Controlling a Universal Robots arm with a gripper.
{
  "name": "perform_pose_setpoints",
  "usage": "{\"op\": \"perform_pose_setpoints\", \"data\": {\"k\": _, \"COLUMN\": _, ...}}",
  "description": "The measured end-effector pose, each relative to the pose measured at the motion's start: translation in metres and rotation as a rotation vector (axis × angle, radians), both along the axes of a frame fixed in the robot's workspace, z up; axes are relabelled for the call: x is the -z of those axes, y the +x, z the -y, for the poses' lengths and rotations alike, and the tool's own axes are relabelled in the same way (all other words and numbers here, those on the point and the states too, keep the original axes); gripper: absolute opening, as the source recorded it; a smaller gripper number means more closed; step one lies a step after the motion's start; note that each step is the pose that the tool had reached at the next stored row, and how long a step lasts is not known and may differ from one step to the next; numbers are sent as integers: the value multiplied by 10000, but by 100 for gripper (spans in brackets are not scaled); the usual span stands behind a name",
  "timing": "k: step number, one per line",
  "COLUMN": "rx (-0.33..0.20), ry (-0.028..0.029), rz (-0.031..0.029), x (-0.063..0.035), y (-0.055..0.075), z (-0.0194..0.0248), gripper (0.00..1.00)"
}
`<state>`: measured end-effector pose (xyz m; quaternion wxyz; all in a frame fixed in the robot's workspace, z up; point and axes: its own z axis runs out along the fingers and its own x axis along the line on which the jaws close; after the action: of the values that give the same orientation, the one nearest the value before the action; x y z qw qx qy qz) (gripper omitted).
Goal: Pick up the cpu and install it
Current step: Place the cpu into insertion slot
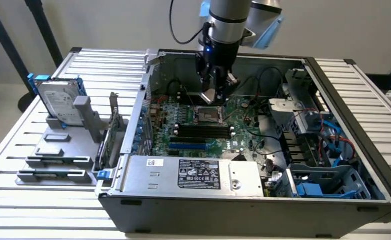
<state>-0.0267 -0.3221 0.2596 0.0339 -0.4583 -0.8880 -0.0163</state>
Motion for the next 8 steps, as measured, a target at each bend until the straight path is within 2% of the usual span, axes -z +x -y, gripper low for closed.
{"op": "perform_pose_setpoints", "data": {"k": 5, "rx": 281, "ry": 0, "rz": -3, "x": 4, "y": -2, "z": 38, "gripper": 55}}
{"op": "perform_pose_setpoints", "data": {"k": 8, "rx": 576, "ry": 2, "rz": -2, "x": 11, "y": -2, "z": 46, "gripper": 55}}
